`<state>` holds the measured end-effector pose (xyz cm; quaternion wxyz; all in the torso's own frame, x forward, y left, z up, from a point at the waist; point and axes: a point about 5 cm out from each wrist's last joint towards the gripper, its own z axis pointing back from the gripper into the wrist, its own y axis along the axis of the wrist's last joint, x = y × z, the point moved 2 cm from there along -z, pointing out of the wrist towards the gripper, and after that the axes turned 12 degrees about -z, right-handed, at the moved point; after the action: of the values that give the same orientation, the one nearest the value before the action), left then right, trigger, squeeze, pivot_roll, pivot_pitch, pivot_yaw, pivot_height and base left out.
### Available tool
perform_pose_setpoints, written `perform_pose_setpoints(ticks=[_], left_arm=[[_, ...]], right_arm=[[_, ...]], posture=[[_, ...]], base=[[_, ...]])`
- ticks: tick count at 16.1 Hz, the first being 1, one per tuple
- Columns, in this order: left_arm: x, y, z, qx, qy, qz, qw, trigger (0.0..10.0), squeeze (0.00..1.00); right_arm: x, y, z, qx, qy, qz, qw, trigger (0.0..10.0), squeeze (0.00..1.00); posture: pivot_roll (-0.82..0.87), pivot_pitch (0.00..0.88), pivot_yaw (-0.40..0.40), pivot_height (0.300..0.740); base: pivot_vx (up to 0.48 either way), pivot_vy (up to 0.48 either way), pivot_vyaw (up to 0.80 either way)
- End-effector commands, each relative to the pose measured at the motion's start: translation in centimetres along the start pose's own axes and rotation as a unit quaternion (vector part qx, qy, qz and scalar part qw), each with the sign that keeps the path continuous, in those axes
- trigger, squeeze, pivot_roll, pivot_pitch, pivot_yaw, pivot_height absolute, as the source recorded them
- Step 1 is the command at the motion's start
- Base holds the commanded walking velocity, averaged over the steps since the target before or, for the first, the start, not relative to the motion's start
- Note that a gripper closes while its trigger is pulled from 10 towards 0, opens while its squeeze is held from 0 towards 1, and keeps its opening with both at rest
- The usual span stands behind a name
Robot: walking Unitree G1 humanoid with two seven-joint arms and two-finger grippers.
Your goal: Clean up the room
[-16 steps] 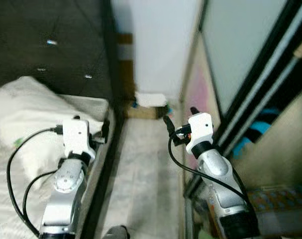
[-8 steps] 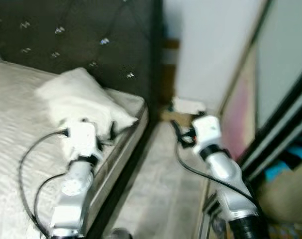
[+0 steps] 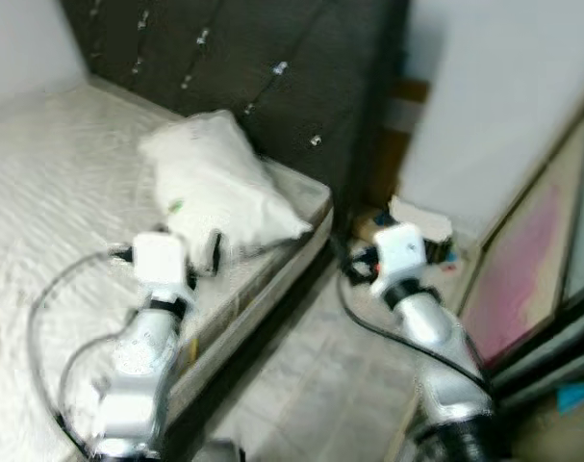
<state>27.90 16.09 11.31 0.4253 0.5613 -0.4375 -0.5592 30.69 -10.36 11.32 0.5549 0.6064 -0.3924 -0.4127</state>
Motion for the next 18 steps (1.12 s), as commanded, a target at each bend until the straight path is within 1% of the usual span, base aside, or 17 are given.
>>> perform_pose_setpoints(ticks=[1,5,8,13,18], left_arm=[[0.59,0.45,-0.03,0.007,-0.011,0.001,1.000,10.0,0.00],[1.11,0.54,-0.20,0.011,-0.022,0.002,1.000,10.0,0.00],[1.07,0.67,-0.46,0.014,-0.021,0.002,1.000,10.0,0.00],[1.31,0.60,-0.36,0.013,-0.023,0.006,1.000,10.0,0.00],[1.06,0.67,-0.63,0.014,-0.013,0.010,1.000,10.0,0.00]], right_arm=[[0.60,-0.11,0.25,-0.004,-0.007,0.004,1.000,10.0,0.00],[0.58,-0.11,0.36,-0.004,-0.008,0.003,1.000,10.0,0.00],[0.65,-0.01,0.27,-0.003,-0.007,0.004,1.000,10.0,0.00],[0.52,0.07,0.16,-0.002,-0.005,0.002,1.000,10.0,0.00],[0.43,0.22,0.00,0.001,-0.004,-0.002,1.000,10.0,0.00]], posture=[[0.11,0.000,-0.033,0.740],[0.10,0.000,-0.030,0.740],[0.10,0.000,-0.033,0.740],[0.09,0.000,-0.032,0.740],[0.10,0.000,-0.033,0.740]], base=[[0.000,0.000,0.80],[0.000,0.000,0.80],[0.000,0.000,0.80],[0.000,0.000,0.80],[0.000,0.000,0.80]])
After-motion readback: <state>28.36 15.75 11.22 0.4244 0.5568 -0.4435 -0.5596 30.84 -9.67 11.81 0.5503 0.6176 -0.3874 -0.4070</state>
